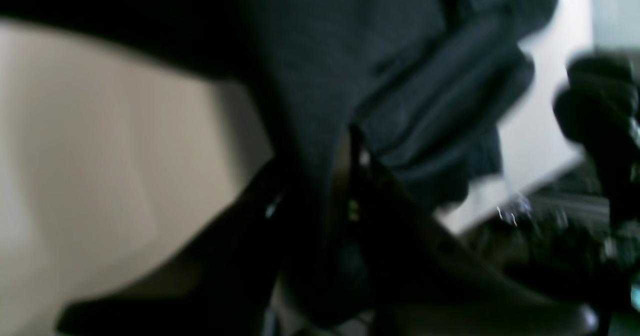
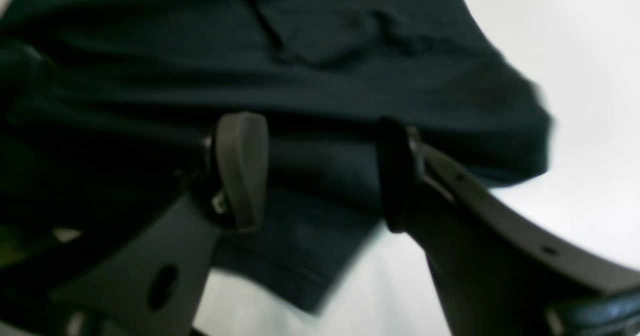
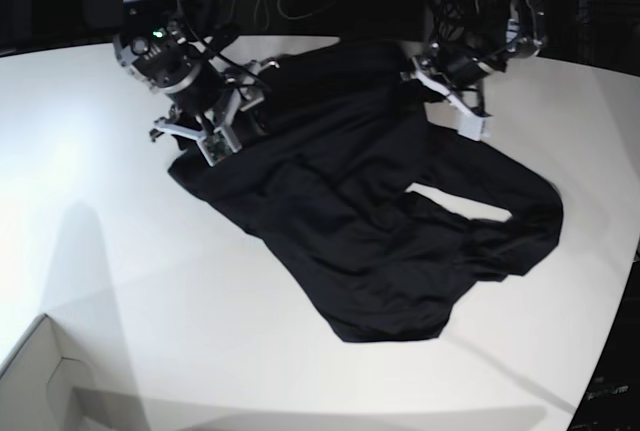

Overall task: Layout the t-shirt on the table in an organized manner, then fold the t-shirt properly
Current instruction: 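Lift the shirt with the left gripper and drag it aside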

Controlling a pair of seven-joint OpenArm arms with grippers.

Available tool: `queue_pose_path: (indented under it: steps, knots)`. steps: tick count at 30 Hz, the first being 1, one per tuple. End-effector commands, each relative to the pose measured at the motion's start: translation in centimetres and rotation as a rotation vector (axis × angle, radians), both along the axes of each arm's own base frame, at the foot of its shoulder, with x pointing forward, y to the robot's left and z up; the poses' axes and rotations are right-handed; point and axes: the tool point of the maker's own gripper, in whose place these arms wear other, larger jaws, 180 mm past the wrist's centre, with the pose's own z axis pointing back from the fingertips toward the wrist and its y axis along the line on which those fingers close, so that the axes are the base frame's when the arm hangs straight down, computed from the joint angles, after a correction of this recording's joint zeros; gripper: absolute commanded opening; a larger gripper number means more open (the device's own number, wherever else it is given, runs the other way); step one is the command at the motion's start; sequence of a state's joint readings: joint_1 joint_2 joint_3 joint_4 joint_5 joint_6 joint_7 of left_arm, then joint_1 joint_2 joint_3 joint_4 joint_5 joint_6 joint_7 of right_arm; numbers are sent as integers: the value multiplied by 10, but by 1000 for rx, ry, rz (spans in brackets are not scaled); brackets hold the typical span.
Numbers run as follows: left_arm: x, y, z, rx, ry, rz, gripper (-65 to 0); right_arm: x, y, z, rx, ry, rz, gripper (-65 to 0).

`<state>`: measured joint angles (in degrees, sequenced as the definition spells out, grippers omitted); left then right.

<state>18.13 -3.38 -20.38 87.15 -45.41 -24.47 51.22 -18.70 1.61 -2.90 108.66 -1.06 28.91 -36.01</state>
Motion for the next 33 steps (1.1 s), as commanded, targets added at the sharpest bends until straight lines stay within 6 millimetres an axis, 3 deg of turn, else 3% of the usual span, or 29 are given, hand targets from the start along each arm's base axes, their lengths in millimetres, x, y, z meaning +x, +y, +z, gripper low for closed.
queue_pose_path:
  steps: [1, 7, 12, 19, 22, 27, 33]
  knots:
    - [11, 11, 17, -6, -59, 22, -650, 10, 4, 14, 29, -55, 8, -302]
    - [38, 62, 74, -6, -223, 112, -649, 14, 6, 12, 33, -52, 7, -302]
    - [55, 123, 107, 86, -321, 219, -649, 21, 7, 17, 34, -71, 11, -302]
    - [55, 226, 114, 181, -316, 430, -649, 26, 7, 20, 34, -85, 11, -302]
    - [63, 258, 123, 192, -333, 491, -649, 29, 8, 22, 38, -91, 11, -302]
    - [84, 297, 147, 192, -387, 564, -649, 27, 19, 23, 46, -90, 42, -299]
    - [105, 318, 156, 148, -403, 611, -645, 24, 31, 24, 58, -90, 73, -298]
